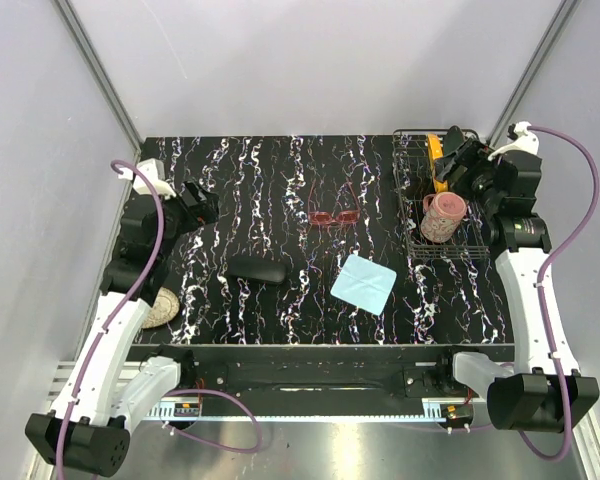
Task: Organize the sunglasses
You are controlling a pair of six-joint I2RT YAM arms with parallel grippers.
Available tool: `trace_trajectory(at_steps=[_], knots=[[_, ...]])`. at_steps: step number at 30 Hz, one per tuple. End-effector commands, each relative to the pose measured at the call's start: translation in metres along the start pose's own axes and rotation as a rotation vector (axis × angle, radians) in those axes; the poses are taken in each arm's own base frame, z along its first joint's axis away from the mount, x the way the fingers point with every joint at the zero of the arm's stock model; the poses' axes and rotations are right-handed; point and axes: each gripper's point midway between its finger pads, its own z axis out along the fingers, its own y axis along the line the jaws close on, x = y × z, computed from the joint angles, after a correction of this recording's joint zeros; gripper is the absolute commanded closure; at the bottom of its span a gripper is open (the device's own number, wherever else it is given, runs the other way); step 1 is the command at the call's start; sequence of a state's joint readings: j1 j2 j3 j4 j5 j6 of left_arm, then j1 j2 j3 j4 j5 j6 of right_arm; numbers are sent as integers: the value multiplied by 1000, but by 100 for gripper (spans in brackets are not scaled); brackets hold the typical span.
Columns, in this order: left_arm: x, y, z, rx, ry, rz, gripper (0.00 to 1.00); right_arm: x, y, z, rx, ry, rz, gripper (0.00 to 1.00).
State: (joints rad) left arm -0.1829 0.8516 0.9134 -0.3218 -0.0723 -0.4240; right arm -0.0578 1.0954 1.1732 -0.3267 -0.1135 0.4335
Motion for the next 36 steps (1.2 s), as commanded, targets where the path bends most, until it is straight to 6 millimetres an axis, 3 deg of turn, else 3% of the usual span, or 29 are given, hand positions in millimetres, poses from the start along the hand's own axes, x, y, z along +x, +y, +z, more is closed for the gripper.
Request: trace_trajectory(at_steps=[1,5,6,8,9,12,13,15,16,20,26,32,36], knots=[[-1,-13,-3,84,-27,-8,1,4,2,3,8,52,9,10],[19,-13,2,98,23,-58,1,15,38,4,-176,134,-37,8],[23,-12,4,97,32,-81,1,22,66,0,-255,155,-81,8],[35,-7,8,82,58,-91,1,38,88,1,-300,183,-198,7],[36,-6,10,77,63,-100,1,55,121,-7,-389,216,-252,7],[42,1,14,41,83,-113,1,92,155,-10,-518,304,-326,7],[41,4,15,24,81,-118,1,113,176,-19,-596,344,-364,7],[41,24,16,-93,64,-149,1,145,191,-20,-660,398,-442,7],[41,32,16,-138,61,-163,1,167,208,-32,-719,431,-487,7],[53,42,16,-171,140,-138,1,243,234,-40,-830,566,-665,5],[78,66,13,-313,270,-114,1,332,259,-55,-975,699,-884,4],[94,83,9,-397,334,-110,1,388,264,-39,-964,737,-1025,4],[111,111,1,-535,432,-118,1,406,265,-25,-947,707,-1066,4]])
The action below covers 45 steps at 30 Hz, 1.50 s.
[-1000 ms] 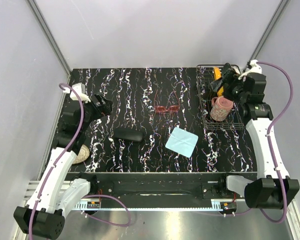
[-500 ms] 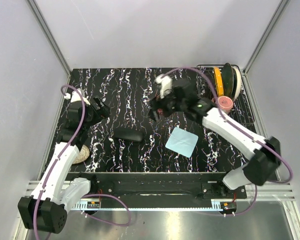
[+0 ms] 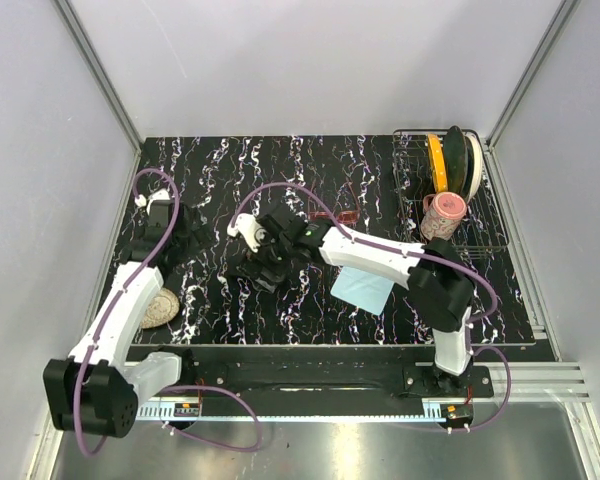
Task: Organize the sunglasses
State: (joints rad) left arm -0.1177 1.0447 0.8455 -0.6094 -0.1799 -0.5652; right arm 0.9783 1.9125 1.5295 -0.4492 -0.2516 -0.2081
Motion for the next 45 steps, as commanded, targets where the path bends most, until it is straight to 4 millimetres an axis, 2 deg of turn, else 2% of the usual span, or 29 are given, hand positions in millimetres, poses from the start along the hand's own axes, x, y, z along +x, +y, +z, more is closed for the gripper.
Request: trace_trajectory(at_steps=[1,8,17,26,28,30,32,33,37,41,42,44,45], knots=[[-1,25,8,-144,70,-32,1,-16,-17,16,75,-40,-87,4],[23,29,24,-134,208,-70,1,-3,-31,45,114,-24,-113,4],[28,37,31,-131,244,-86,1,6,-51,68,189,-44,-154,5],[33,39,35,-116,268,-113,1,23,-51,84,176,8,-147,7],[32,38,34,-111,264,-118,1,26,-50,84,168,12,-138,11],[33,38,34,-104,266,-124,1,27,-50,85,170,13,-130,26],[33,37,35,-103,271,-127,1,26,-51,85,179,9,-115,36],[34,37,35,-98,273,-129,1,25,-50,85,179,5,-112,44],[33,32,34,-74,280,-133,1,20,-50,80,191,-9,-80,59],[26,23,30,-31,266,-140,1,5,-50,69,202,-43,-20,63],[25,18,29,-6,269,-147,1,-7,-50,62,201,-70,-2,64],[13,7,26,48,239,-151,1,-14,-52,52,180,-81,95,67],[7,-4,22,97,234,-157,1,-31,-54,42,171,-118,130,68]])
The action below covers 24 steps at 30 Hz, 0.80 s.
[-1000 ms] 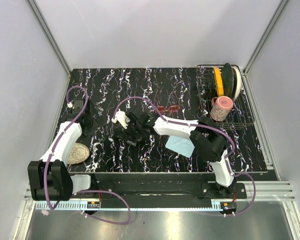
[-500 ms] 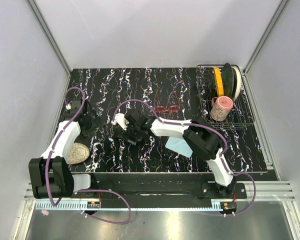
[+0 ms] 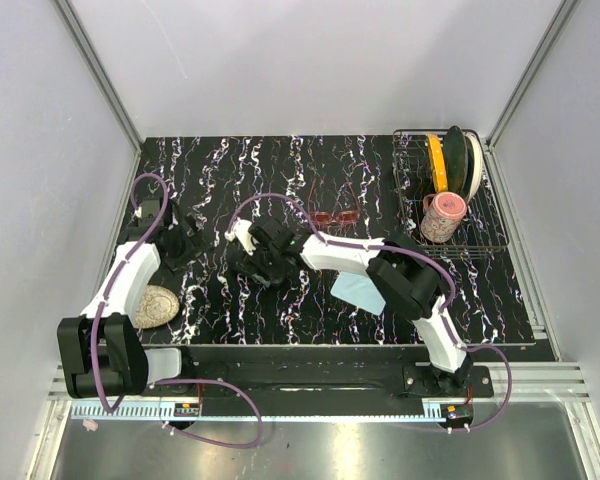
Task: Organize the sunglasses
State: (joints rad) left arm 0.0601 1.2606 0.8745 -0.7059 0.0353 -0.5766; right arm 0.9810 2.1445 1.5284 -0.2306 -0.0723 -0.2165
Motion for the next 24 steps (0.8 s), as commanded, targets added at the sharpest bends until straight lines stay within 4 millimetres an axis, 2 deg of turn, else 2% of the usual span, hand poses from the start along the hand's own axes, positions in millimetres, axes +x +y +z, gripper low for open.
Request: trace_trajectory(at_steps=[1,4,5,6,8,9,10,11,12,13,14,15,17,19,21,24], knots=[[-28,-45,-24,209,-85,5,1,-69,-15,-47,-23,-143,230,69],[-44,-75,-51,367,-156,12,1,-94,-31,-81,-118,-218,412,72],[-47,-82,-59,407,-173,20,1,-106,-30,-99,-168,-253,433,76],[-55,-95,-72,474,-205,41,1,-109,-46,-111,-172,-275,488,76],[-61,-109,-93,557,-255,71,1,-124,-53,-140,-208,-329,515,78],[-67,-121,-108,633,-286,101,1,-125,-66,-149,-198,-349,547,78],[-69,-128,-120,682,-315,123,1,-129,-69,-159,-209,-360,577,78],[-69,-136,-130,733,-329,139,1,-141,-70,-179,-227,-399,575,79],[-69,-152,-148,851,-348,175,1,-143,-76,-188,-232,-406,598,79],[-68,-160,-163,921,-365,195,1,-148,-75,-199,-256,-423,596,80],[-60,-170,-178,1016,-333,193,1,-159,-75,-219,-264,-462,585,80],[-66,-181,-195,1102,-395,223,1,-163,-74,-229,-274,-471,592,81],[-61,-194,-216,1208,-393,217,1,-176,-72,-259,-300,-525,570,81],[-61,-208,-239,1310,-449,262,1,-184,-67,-278,-333,-554,567,83],[-51,-224,-267,1415,-472,319,1,-195,-63,-300,-359,-590,565,85],[-37,-243,-294,1497,-493,394,1,-208,-55,-328,-408,-641,562,89]])
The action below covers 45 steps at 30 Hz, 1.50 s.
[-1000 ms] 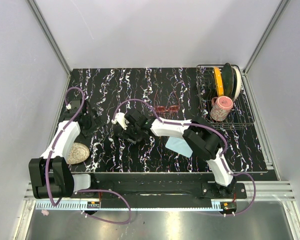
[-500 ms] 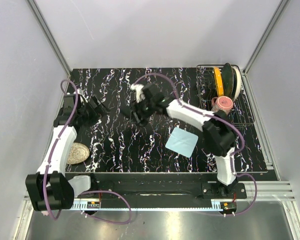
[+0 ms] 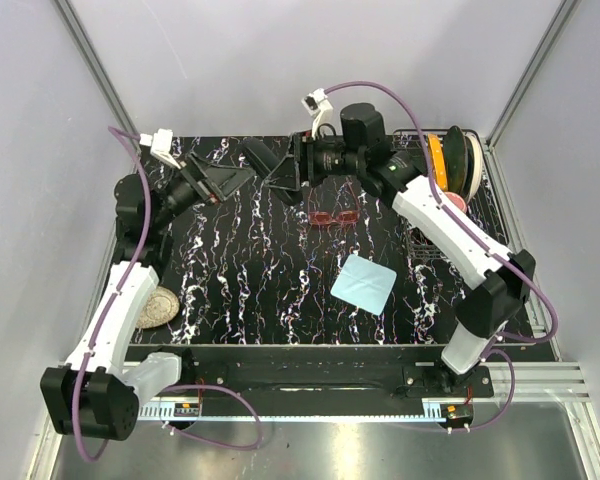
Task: Organize the sunglasses
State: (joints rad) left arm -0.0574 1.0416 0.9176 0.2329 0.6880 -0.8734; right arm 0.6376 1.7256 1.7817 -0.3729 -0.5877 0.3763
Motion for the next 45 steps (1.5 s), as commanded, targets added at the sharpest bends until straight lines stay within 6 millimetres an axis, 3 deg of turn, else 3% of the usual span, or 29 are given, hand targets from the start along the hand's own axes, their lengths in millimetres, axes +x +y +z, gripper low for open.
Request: trace_trajectory(at_steps=[1,6,11,17,20,21,31,40,45], knots=[[-19,-82,6,284,-48,152,1,-36,64,-36,-176,-68,6,91],[-31,-112,4,378,-90,202,1,-48,105,-55,-346,-95,30,94],[-31,-132,0,464,-73,198,1,-52,131,-69,-468,-93,42,96],[-25,-137,2,483,-60,200,1,-55,142,-76,-521,-95,42,100],[-23,-136,1,486,-58,201,11,-55,148,-81,-549,-91,46,100],[-23,-137,0,487,-60,204,22,-55,151,-82,-561,-87,45,100],[-14,-133,-9,466,-52,273,80,-64,160,-106,-612,-133,88,100],[-2,-118,-11,396,0,323,86,-74,166,-125,-665,-178,116,100],[5,-109,-15,352,23,355,94,-77,165,-127,-665,-184,137,100]])
